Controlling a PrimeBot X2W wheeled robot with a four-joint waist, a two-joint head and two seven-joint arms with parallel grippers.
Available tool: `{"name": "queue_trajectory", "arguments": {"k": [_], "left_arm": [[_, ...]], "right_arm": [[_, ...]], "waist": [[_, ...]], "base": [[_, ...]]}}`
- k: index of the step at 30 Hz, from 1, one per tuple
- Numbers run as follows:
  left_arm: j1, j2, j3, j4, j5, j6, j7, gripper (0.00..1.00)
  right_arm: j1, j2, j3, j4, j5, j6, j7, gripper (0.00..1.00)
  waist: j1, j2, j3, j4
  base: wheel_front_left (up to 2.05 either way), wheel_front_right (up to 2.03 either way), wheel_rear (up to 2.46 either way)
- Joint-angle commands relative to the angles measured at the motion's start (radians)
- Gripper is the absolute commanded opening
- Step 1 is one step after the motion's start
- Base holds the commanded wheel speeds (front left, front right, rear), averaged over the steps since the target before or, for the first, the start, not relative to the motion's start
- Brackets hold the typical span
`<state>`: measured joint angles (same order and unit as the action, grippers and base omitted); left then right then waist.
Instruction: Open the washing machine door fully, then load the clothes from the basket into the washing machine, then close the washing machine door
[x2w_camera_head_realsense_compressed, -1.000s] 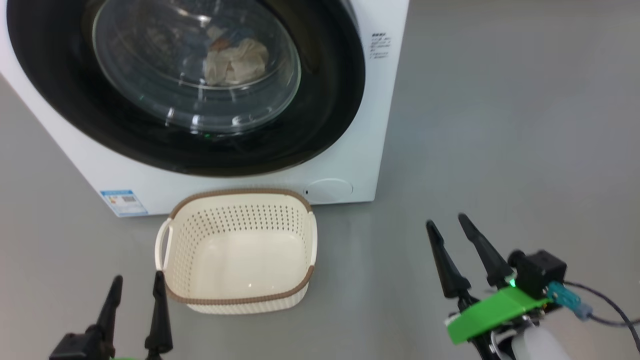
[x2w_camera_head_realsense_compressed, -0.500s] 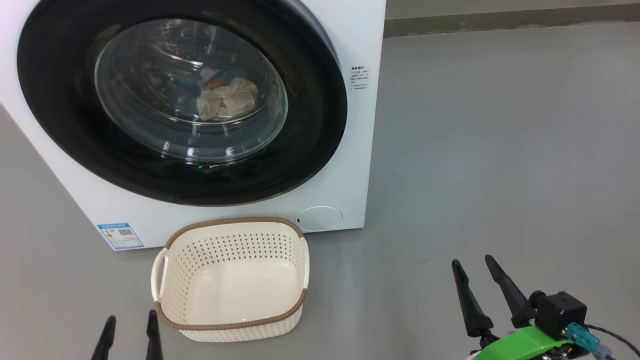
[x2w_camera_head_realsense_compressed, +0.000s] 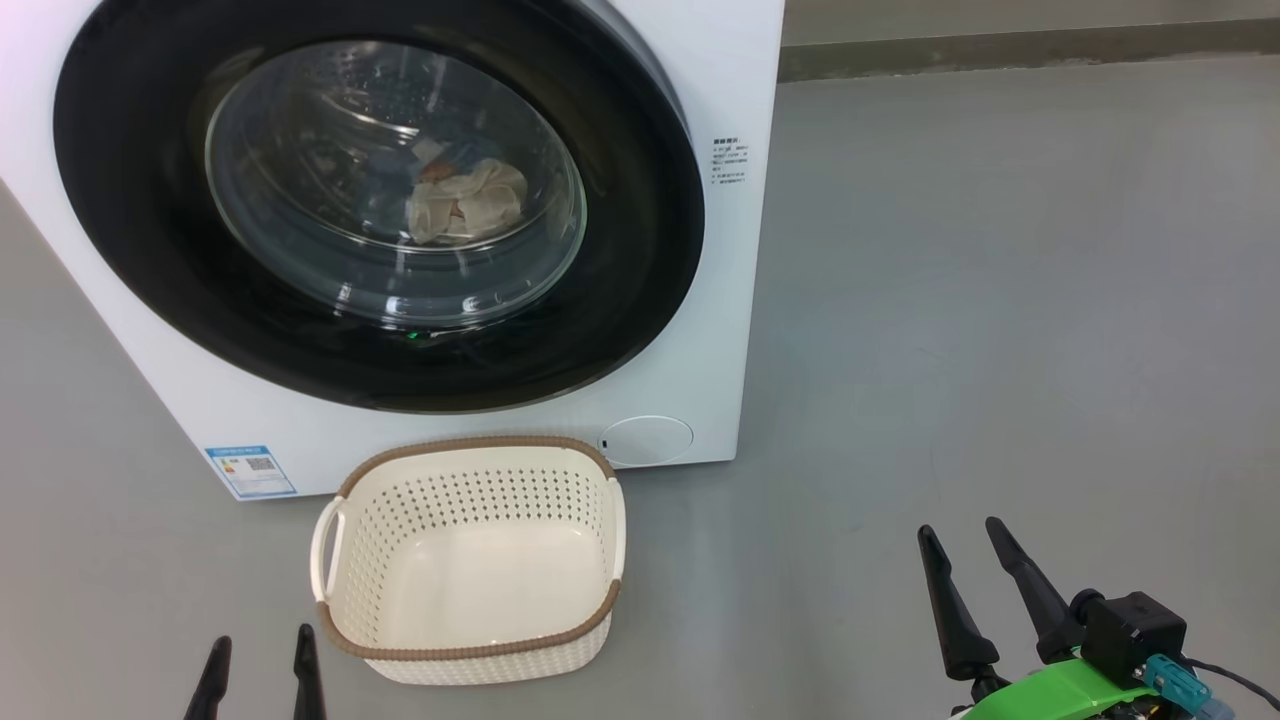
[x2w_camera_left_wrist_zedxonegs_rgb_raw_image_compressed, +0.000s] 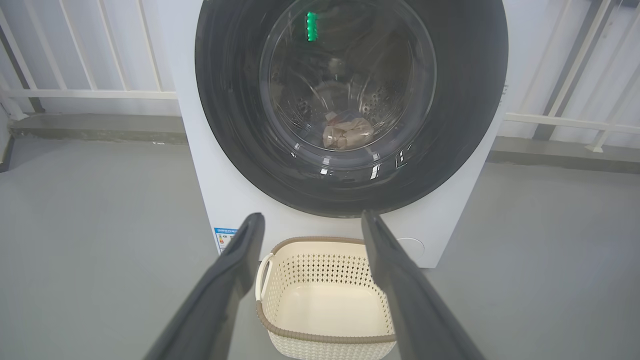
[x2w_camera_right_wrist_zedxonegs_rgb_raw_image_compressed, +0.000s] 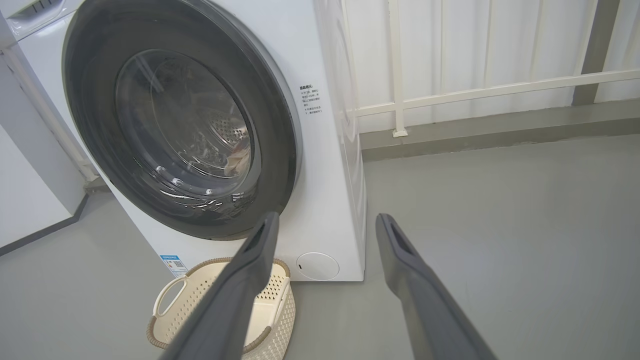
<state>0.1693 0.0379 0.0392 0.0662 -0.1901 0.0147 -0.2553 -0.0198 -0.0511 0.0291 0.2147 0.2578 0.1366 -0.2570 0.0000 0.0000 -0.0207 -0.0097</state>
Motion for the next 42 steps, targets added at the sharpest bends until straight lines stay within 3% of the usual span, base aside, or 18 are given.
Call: {"name": "queue_trajectory", "arguments": {"k": [1,25,26,35,42], "left_arm": [[-0.012,0.012,0.029,-0.028,0.002,0.007,-0.006,1.00],[-0.010,0.012,0.025,-0.038,0.008,-0.012,-0.006,1.00],[0.008,0.000,-0.003,-0.010,0.001,-0.012,0.000,0.00],[-0.010,-0.005,0.004,0.023,-0.078,-0.019,0.025,0.00],[-0.022,-0.004,0.005,0.030,-0.146,-0.026,0.040,0.00]], "right_arm": [[-0.011,0.001,0.023,-0.025,0.002,-0.006,-0.005,1.00],[-0.009,0.001,0.024,-0.015,0.009,-0.006,-0.005,1.00],[0.000,0.000,-0.003,0.006,0.000,0.000,0.000,0.00],[-0.001,-0.001,-0.009,0.025,0.076,0.000,0.019,0.00],[-0.006,-0.002,-0.014,0.027,0.143,0.000,0.035,0.00]], "waist": [[0.0000,0.0000,0.000,0.001],[0.0000,0.0000,-0.001,0.014],[0.0000,0.0000,-0.001,0.014],[0.0022,0.0000,-0.002,0.014],[0.0001,0.0000,0.001,0.014]], "base": [[0.00,0.00,0.00],[0.00,0.00,0.00],[0.00,0.00,0.00],[0.00,0.00,0.00],[0.00,0.00,0.00]]}}
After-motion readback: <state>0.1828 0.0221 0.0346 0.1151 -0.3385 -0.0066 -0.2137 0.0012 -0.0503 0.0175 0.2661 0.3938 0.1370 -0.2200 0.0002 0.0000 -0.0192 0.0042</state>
